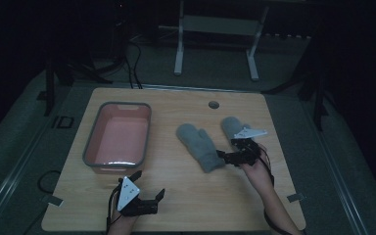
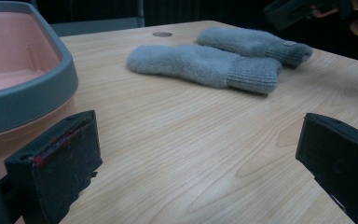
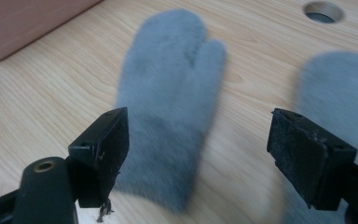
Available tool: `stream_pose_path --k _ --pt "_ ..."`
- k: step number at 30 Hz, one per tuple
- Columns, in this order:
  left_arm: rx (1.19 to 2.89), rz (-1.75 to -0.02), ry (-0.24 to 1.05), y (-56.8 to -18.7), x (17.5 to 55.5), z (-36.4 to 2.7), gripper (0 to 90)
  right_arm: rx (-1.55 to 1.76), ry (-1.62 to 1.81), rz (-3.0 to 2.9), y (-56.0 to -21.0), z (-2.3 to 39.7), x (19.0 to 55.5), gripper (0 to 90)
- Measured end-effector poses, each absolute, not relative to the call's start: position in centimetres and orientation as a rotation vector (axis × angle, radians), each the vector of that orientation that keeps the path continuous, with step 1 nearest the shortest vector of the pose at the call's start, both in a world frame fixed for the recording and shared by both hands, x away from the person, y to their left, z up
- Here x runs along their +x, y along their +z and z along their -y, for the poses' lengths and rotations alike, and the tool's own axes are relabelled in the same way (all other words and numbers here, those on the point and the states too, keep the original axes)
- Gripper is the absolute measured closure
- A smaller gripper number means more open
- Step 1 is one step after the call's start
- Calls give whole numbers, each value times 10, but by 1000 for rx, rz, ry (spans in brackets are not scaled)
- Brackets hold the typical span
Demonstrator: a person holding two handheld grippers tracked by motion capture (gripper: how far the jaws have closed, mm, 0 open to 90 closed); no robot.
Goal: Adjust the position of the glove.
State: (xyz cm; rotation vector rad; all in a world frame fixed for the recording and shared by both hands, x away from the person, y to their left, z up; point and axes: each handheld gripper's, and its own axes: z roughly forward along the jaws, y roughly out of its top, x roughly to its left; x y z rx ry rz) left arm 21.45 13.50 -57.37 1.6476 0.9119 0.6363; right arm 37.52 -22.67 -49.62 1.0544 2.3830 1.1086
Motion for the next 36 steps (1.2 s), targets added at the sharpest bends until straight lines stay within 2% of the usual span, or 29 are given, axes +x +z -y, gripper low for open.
stream_pose_path --k 10,14,18,20,23,26,33,36 --pt "1652 -904 631 -574 215 -135 3 1011 1061 -2500 -510 188 397 114" --pt "1652 -903 627 -574 215 -135 3 968 1050 -2532 -515 173 403 113" --pt "1653 -900 623 -574 215 -135 3 906 993 -2532 -519 163 412 271" --pt "1651 -901 623 -574 215 -136 3 884 984 -2556 -519 159 417 398" --pt "1651 -902 617 -574 215 -136 3 854 954 -2582 -521 153 424 503" --pt "1652 -898 618 -574 215 -136 3 841 921 -2603 -527 148 430 567" --pt "1649 -895 616 -574 215 -136 3 831 854 -2628 -543 141 431 650" --pt "1652 -893 620 -574 214 -136 3 865 822 -2614 -543 137 428 772"
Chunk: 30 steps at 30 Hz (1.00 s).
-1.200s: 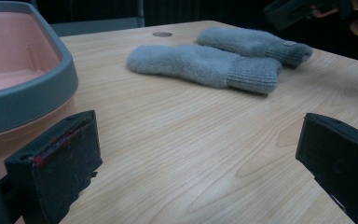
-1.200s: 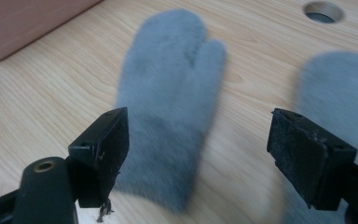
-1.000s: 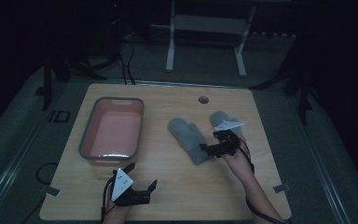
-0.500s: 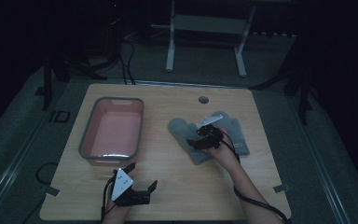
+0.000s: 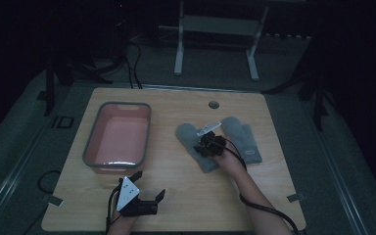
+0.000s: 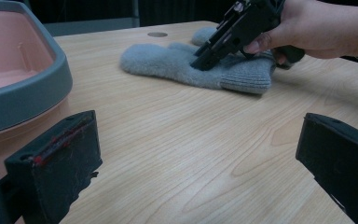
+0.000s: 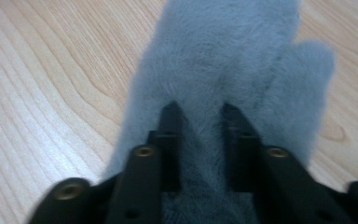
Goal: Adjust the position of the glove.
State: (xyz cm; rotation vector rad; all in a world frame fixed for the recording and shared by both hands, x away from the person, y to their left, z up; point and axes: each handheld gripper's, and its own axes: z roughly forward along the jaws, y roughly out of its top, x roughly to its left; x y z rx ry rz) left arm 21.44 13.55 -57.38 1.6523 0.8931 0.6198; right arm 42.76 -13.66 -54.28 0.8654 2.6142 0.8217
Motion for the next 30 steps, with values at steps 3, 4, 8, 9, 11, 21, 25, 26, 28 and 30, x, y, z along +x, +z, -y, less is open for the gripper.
stream_pose_path --k 3,4,8,9,11,21,25,26,28,30 --pt "1653 -896 619 -574 215 -136 3 930 861 -2583 -541 133 424 830" --pt "1652 -898 617 -574 215 -136 3 965 892 -2568 -539 132 423 836" --pt "1655 -902 615 -574 215 -136 3 1074 988 -2482 -529 125 416 840" --pt "1654 -901 615 -574 215 -136 3 1130 1019 -2447 -525 122 415 841" --pt "1654 -900 617 -574 215 -135 3 1195 1037 -2381 -519 117 412 840" --pt "1657 -894 619 -574 215 -135 3 1491 1040 -2142 -507 91 406 843" --pt "1658 -892 618 -574 215 -135 3 1535 1038 -2130 -515 80 409 842" --pt "1659 -892 618 -574 215 -135 3 1553 1034 -2124 -518 78 410 842" --pt "1657 -892 617 -574 215 -135 3 1565 1026 -2123 -522 77 412 841" --pt "1656 -890 616 -574 215 -135 3 1594 994 -2151 -535 72 415 835"
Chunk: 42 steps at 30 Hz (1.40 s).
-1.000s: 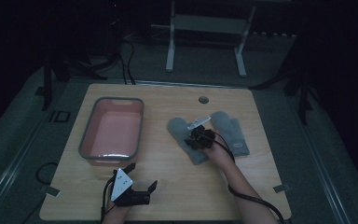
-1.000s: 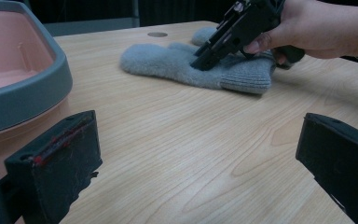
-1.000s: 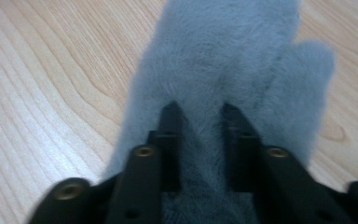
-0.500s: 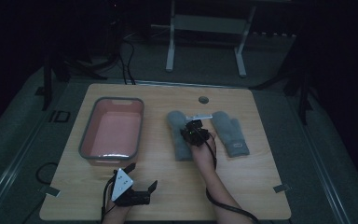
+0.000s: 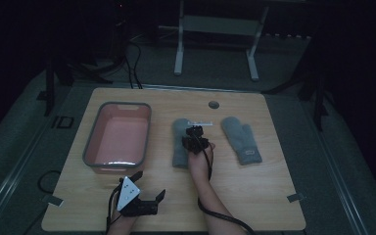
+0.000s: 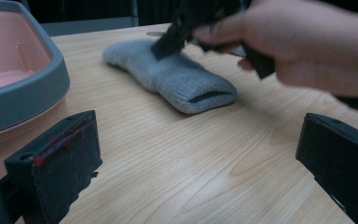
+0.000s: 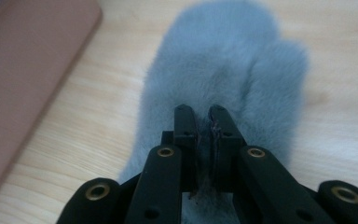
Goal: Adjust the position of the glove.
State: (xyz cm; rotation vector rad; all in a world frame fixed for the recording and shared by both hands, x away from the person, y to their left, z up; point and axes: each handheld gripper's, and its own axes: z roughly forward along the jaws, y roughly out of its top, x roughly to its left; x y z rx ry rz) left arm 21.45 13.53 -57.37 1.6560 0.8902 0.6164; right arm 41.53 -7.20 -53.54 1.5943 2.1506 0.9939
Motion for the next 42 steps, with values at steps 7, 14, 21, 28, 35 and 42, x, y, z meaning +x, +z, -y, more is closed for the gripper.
stream_pose_path --k 7,14,21,28,35,42 --pt "1657 -889 615 -574 215 -135 3 1552 1003 -2206 -543 72 417 728" --pt "1654 -891 613 -574 215 -136 3 1451 1061 -2247 -522 87 415 618" --pt "1653 -889 613 -574 215 -136 3 1246 1071 -2272 -490 139 410 530" --pt "1653 -894 610 -574 215 -136 3 1166 1005 -2252 -478 191 412 520" --pt "1652 -896 609 -574 215 -136 3 1124 902 -2251 -485 245 420 527" --pt "1652 -901 604 -574 216 -136 3 1212 792 -2276 -512 280 436 535"
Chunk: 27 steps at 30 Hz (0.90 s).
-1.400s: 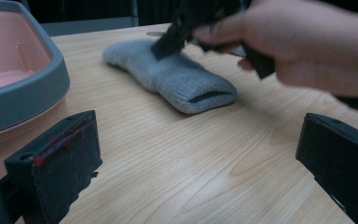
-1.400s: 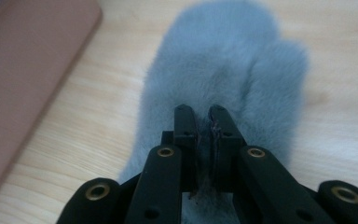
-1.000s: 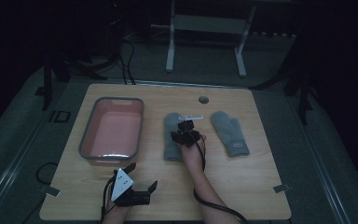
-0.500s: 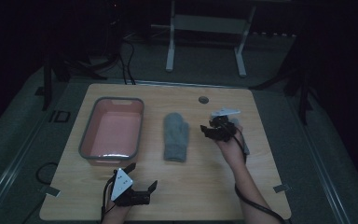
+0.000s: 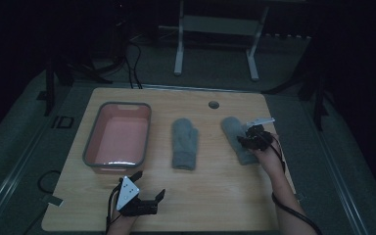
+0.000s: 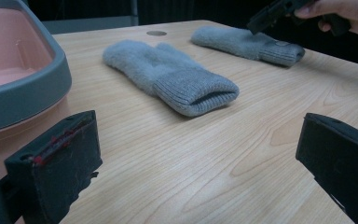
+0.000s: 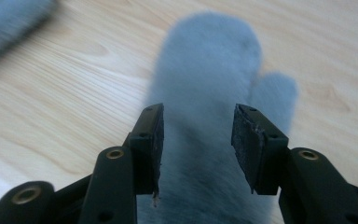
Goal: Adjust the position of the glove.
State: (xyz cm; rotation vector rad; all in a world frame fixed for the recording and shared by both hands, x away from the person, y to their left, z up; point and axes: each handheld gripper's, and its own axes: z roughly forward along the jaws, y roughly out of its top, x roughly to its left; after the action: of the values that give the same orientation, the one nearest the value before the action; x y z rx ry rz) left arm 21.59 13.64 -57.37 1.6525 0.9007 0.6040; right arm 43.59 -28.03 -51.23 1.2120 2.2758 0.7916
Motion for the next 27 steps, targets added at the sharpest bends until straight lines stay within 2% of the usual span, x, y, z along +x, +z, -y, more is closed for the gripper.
stream_pose_path --k 3,4,5,8,10,15,22,27 --pt "1656 -896 609 -574 216 -136 3 1259 759 -2293 -526 284 442 505" --pt "1655 -895 609 -574 215 -136 3 1269 736 -2300 -532 284 443 530" --pt "1653 -895 611 -574 215 -136 3 1274 722 -2306 -536 284 444 567" --pt "1644 -899 608 -574 215 -137 3 1368 768 -2271 -538 283 442 774" --pt "1644 -899 606 -574 215 -137 3 1412 779 -2226 -535 280 439 813" --pt "1647 -895 612 -574 215 -136 3 1526 901 -2093 -529 276 424 823" --pt "1650 -896 612 -574 215 -136 3 1586 912 -1982 -510 265 396 824" --pt "1649 -894 613 -574 215 -136 3 1631 891 -1956 -510 264 384 823"
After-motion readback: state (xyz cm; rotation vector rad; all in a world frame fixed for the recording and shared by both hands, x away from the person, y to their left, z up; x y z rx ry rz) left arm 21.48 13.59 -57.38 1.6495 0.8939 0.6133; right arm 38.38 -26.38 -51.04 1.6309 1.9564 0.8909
